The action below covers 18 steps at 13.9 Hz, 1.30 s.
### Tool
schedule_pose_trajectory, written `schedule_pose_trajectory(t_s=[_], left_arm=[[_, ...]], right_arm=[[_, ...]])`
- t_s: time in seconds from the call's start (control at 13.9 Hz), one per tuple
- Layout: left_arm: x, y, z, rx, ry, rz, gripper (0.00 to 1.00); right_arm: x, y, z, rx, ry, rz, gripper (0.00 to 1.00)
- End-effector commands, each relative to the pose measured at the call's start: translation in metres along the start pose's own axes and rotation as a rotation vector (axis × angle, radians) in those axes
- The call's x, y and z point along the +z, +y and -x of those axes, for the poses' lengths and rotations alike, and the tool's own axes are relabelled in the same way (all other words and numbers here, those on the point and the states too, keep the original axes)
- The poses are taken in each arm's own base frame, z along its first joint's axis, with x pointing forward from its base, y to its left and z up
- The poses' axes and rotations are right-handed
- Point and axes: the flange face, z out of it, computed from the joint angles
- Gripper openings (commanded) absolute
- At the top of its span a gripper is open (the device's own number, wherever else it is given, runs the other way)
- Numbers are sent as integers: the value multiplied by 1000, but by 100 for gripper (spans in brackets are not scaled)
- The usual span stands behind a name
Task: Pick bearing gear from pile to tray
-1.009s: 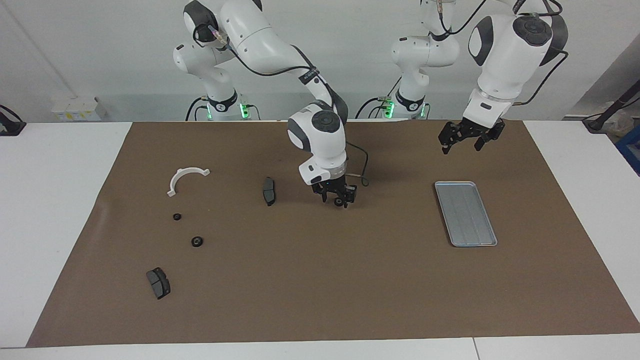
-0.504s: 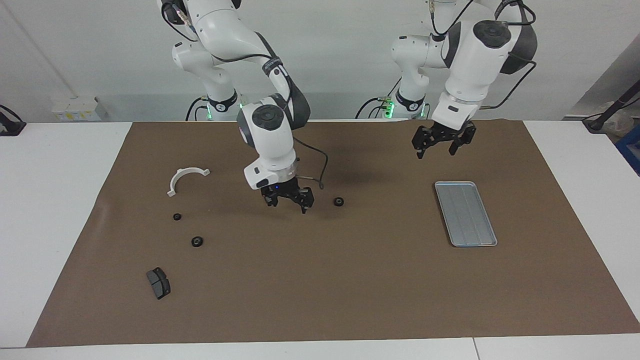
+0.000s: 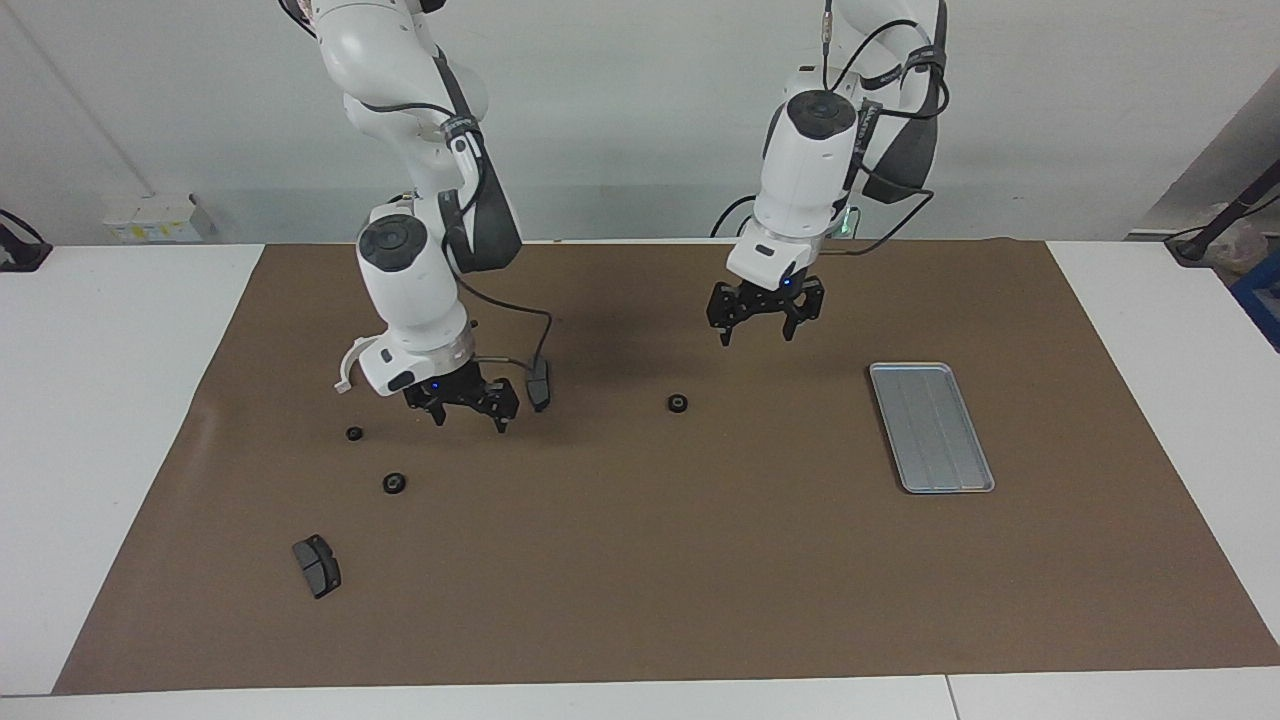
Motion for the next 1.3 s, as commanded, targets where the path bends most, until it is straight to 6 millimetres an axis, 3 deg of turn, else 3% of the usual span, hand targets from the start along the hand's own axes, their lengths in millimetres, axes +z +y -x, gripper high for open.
schedule_pose_trajectory(t_s=[0.0,0.22,0.5,0.79,1.08,1.22], left_arm=[[21,20,-3,11,42,29,100],[74,53,-2,37,4,16,100],[117,58,-4,35,7,18,100],[139,59,5,42,-11,7,100],[154,64,23,35,-24,0,100],[155,64,24,38,-26,0,100]], right_arm=[[9,26,-22,-46,-15,-1,100],[27,51,-48,-60,-13,8,100],[56,68,-68,-59,-23,7,100],[75,86,-66,-59,-54,10,98],[87,90,-63,-60,-70,12,78],[91,91,-60,-59,-82,14,62]])
